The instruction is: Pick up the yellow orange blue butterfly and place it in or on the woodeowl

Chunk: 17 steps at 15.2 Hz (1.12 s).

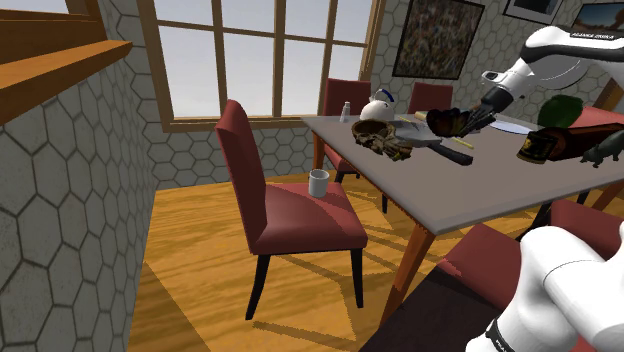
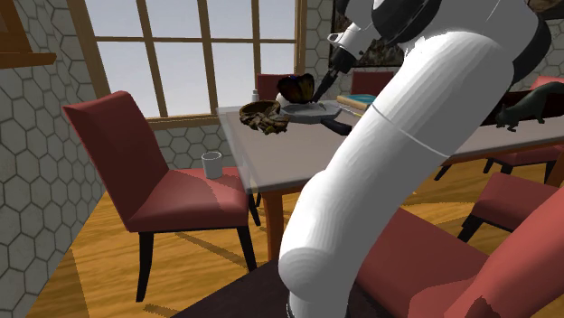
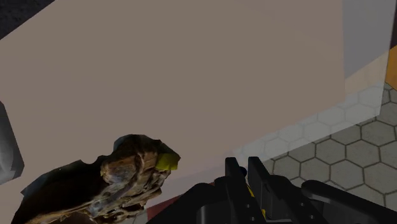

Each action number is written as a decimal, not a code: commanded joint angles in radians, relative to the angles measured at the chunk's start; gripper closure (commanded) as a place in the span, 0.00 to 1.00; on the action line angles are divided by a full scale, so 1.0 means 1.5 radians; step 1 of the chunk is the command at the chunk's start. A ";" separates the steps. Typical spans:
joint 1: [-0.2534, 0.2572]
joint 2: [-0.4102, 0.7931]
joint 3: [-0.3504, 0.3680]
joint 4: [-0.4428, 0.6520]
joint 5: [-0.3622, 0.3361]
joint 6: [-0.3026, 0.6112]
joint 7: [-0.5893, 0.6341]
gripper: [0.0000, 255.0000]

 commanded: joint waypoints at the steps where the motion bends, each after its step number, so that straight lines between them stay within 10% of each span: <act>1: 0.008 0.003 -0.003 0.023 0.003 -0.018 0.006 1.00; 4: 0.020 0.008 -0.006 0.054 0.007 -0.042 0.014 1.00; 17: 0.621 -0.113 -0.366 0.370 -0.101 -0.025 0.150 1.00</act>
